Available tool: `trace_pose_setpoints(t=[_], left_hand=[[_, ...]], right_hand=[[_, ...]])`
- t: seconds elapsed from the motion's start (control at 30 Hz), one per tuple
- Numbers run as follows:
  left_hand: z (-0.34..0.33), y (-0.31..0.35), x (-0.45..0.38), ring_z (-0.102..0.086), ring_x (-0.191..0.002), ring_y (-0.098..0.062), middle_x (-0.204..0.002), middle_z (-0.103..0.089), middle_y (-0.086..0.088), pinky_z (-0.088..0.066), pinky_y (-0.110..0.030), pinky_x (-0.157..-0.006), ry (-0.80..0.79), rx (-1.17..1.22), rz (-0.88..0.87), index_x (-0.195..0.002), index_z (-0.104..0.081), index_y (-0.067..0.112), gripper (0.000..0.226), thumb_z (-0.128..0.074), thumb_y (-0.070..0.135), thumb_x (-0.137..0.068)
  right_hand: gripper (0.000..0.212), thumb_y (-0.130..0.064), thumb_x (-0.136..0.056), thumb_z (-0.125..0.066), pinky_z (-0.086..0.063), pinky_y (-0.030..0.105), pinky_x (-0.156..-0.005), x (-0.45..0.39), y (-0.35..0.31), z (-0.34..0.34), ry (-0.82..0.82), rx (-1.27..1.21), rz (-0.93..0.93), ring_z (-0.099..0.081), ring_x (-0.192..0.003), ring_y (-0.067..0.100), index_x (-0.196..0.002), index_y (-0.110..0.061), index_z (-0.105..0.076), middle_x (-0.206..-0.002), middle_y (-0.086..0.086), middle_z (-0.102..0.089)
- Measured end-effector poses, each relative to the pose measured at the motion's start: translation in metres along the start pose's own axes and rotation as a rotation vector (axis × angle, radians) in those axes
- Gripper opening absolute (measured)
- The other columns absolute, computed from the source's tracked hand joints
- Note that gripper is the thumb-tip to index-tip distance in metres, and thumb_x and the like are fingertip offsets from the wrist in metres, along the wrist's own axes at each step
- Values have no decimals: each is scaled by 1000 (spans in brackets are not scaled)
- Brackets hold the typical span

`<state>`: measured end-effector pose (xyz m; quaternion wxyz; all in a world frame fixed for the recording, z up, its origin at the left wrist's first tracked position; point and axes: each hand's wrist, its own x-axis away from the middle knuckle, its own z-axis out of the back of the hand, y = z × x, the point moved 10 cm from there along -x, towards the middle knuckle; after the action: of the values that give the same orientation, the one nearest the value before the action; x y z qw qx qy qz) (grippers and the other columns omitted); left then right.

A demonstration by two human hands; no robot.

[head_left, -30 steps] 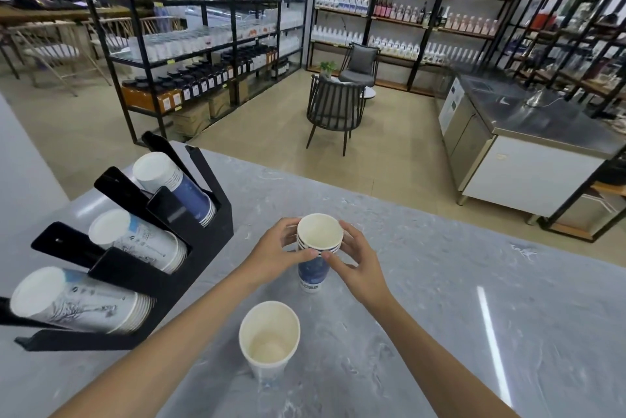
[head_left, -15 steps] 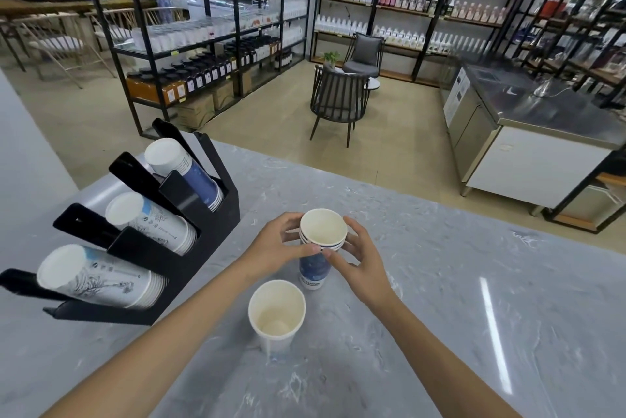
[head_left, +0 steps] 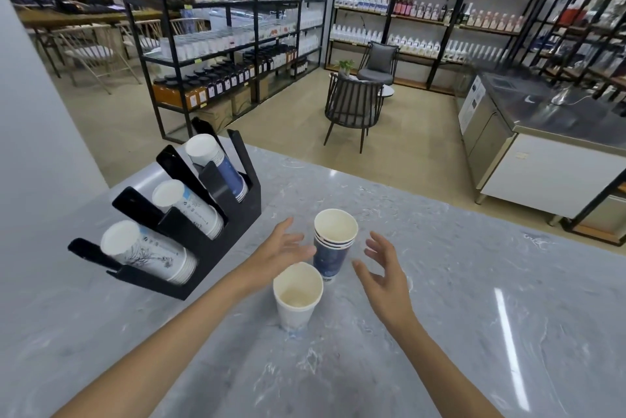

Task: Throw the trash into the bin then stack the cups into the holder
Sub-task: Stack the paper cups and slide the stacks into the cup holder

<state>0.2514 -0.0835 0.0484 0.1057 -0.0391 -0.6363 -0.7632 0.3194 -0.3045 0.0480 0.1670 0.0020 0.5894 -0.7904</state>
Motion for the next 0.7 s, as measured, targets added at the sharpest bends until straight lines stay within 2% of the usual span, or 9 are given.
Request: trace_pose_setpoints(t=[0.1,0.17,0.2,0.3,0.4,0.5,0.57,0.63,0.7], left_hand=[[-3,-15,31,-44,-135,3,-151,-44,13,-44,-23,-103,-84,-204,-42,-156,-21,37,116,-85,61,-62],[-6,-20,41,-46,-125,17,-145,-44,23,-47,-12,-96,-64,-274,-73,-155,-23,37,115,-90,52,-62],[-7,-18,43,-48,-121,20,-142,-44,27,-48,-12,-96,-34,-285,-92,-154,-25,35,113,-92,47,-64],[-4,-13,49,-53,-122,4,-142,-49,18,-51,-27,-103,56,-253,-121,-151,-37,30,100,-93,32,-69],[2,-10,58,-58,-124,-10,-137,-58,12,-54,-37,-102,123,-251,-158,-140,-50,31,86,-93,30,-66],[15,-3,71,-59,-122,-11,-133,-61,10,-54,-35,-101,199,-261,-194,-135,-55,30,80,-93,32,-65],[25,2,80,-61,-119,-14,-130,-64,6,-52,-30,-100,224,-217,-218,-134,-57,25,74,-92,27,-69],[35,6,89,-63,-117,-16,-127,-66,4,-53,-28,-97,247,-130,-222,-133,-59,23,70,-91,26,-71],[42,11,101,-62,-119,-20,-127,-65,1,-60,-38,-91,254,4,-211,-132,-61,28,68,-88,31,-69]], right_hand=[[45,-27,-93,-73,-53,5,-77,40,14,-6,-72,26,5,-62,-122,3,-126,-48,-51,-132,-21,-63],[54,-31,-90,-76,-53,6,-77,59,23,-31,-208,51,-41,-59,-123,-1,-132,-47,-46,-135,-25,-57],[62,-34,-89,-78,-54,9,-80,65,25,-45,-271,67,-60,-56,-124,0,-139,-44,-43,-138,-24,-53],[75,-34,-88,-79,-51,19,-96,72,25,-83,-387,24,-108,-49,-133,6,-149,-36,-35,-146,-20,-47],[68,-29,-90,-78,-46,14,-94,75,17,-100,-390,-40,-116,-53,-131,8,-143,-41,-38,-140,-25,-52],[62,-40,-89,-77,-43,25,-104,78,10,-104,-382,-37,-115,-55,-126,4,-139,-48,-41,-138,-30,-52],[69,-44,-87,-77,-44,37,-112,81,12,-103,-378,-70,-155,-53,-133,9,-146,-40,-42,-147,-19,-52],[75,-48,-85,-77,-48,35,-109,85,13,-100,-376,-137,-216,-52,-136,13,-150,-35,-41,-150,-12,-50],[71,-54,-79,-77,-54,29,-98,90,10,-99,-396,-260,-299,-60,-128,13,-143,-43,-47,-144,-15,-56]])
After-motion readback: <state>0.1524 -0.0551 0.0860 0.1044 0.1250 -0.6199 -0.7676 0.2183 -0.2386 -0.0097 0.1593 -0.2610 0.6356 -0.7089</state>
